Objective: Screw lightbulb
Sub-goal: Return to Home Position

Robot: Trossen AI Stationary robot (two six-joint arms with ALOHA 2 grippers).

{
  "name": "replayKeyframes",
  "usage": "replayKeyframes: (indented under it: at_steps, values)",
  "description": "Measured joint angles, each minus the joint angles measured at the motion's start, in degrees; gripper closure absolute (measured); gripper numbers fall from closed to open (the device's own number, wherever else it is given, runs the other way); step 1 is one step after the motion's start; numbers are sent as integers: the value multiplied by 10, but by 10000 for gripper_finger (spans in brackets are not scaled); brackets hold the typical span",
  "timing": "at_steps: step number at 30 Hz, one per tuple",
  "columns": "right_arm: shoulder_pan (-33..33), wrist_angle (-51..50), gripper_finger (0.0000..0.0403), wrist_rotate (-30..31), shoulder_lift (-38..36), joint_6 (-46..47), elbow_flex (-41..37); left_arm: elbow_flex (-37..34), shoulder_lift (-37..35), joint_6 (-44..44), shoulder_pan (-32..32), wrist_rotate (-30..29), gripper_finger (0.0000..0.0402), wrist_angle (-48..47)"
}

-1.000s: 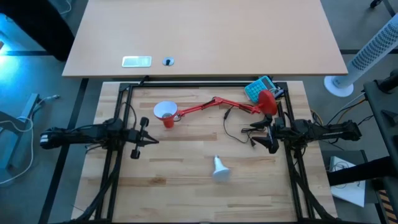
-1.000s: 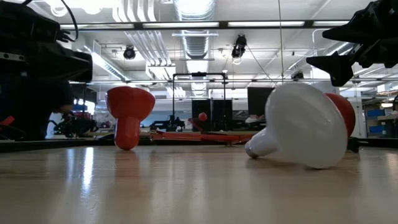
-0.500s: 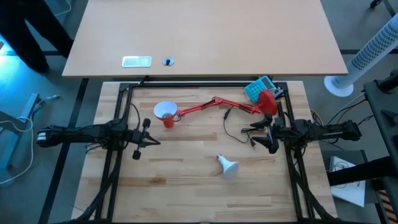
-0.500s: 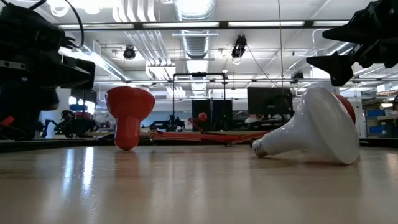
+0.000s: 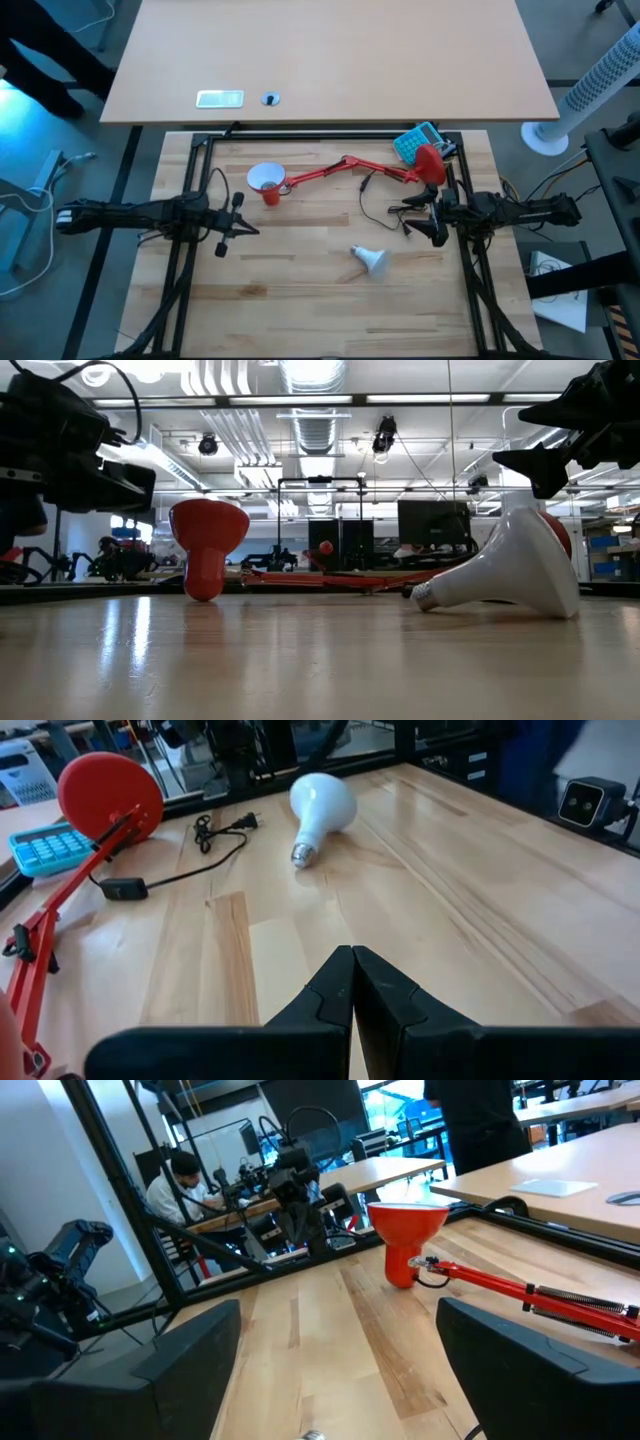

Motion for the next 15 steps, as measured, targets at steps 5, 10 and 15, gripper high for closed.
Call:
replayKeyframes:
  at_steps: [5,10,15]
  values:
    - [0,0,71,0,0,0,0,0,10,0,0,0,401,0]
    - [0,0,69,0,0,0,0,0,19,0,0,0,401,0]
    - [0,0,72,0,0,0,0,0,25,0,0,0,401,0]
